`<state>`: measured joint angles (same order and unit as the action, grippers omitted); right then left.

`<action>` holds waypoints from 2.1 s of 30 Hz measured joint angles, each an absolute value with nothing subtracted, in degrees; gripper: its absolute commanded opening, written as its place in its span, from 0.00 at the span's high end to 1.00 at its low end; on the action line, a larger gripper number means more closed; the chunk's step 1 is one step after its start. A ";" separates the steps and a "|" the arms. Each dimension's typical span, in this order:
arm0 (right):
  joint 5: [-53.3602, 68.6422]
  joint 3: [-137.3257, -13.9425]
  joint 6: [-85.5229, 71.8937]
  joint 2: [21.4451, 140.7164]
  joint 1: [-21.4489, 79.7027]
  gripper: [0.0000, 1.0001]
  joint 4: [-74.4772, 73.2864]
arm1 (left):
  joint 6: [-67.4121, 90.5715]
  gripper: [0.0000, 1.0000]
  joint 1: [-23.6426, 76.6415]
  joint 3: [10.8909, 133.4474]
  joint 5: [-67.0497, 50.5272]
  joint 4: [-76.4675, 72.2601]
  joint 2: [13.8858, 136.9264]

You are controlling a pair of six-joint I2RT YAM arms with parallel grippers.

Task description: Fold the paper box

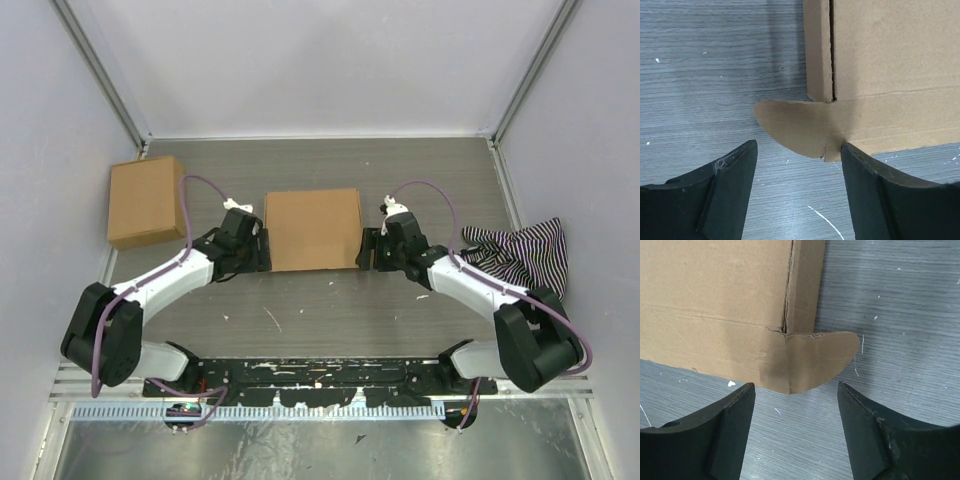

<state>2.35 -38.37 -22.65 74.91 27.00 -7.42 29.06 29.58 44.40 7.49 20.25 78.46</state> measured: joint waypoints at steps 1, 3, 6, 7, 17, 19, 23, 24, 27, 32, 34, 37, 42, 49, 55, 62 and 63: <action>2.66 -38.37 -22.65 75.40 27.00 0.30 -7.31 | 29.06 0.26 29.65 44.40 7.27 20.18 78.63; 3.20 -38.37 -22.63 76.12 27.07 0.31 -7.18 | 29.06 0.27 29.80 44.40 6.85 19.97 78.98; 3.99 -38.37 -22.63 76.51 27.29 0.32 -6.85 | 29.04 0.28 29.98 44.51 6.28 19.81 79.46; 4.14 -38.37 -22.63 76.51 27.31 0.32 -6.79 | 29.04 0.28 30.06 44.53 6.22 19.81 79.48; 4.10 -38.37 -22.17 74.17 27.70 0.21 -6.20 | 28.18 0.27 30.39 45.01 7.09 19.53 78.26; 4.16 -38.41 -21.78 74.02 27.70 0.21 -5.80 | 27.81 0.27 30.44 45.23 7.16 19.33 78.30; 4.40 -39.09 -21.19 74.41 27.77 0.21 -5.65 | 27.18 0.27 30.44 46.28 7.07 18.85 79.44; 4.45 -39.46 -21.12 74.89 27.81 0.20 -5.48 | 27.05 0.27 30.44 46.54 6.96 18.57 79.94; 4.58 -39.88 -21.06 75.92 28.27 0.20 -4.93 | 26.87 0.27 30.44 46.74 6.61 18.02 80.97; 4.40 -40.12 -20.86 78.48 29.76 0.20 -4.32 | 26.65 0.28 30.44 46.74 5.80 17.12 81.28; 4.14 -40.36 -20.84 79.50 30.57 0.21 -4.32 | 26.63 0.28 30.44 46.74 5.28 16.51 81.36; 3.62 -40.95 -20.71 80.47 31.81 0.23 -4.34 | 26.61 0.30 30.48 46.74 4.45 15.79 81.89; 2.74 -41.65 -20.67 80.66 33.43 0.30 -4.82 | 26.57 0.36 30.70 46.74 2.72 15.14 82.35; 0.89 -43.72 -20.91 80.66 33.69 0.40 -8.08 | 26.63 0.44 30.70 46.89 1.02 15.88 82.32; 0.27 -46.78 -21.96 80.79 33.69 0.42 -12.82 | 26.83 0.45 30.70 49.67 0.45 21.47 82.32; 0.58 -51.31 -23.57 82.85 33.69 0.41 -18.76 | 26.83 0.45 30.72 52.64 0.14 26.96 82.32; 0.73 -51.96 -23.81 83.29 33.69 0.41 -19.59 | 26.83 0.45 30.74 52.95 0.03 27.90 82.32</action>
<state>0.73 -51.96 -23.81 83.29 33.69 -19.59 26.83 30.74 52.95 0.03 27.90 82.32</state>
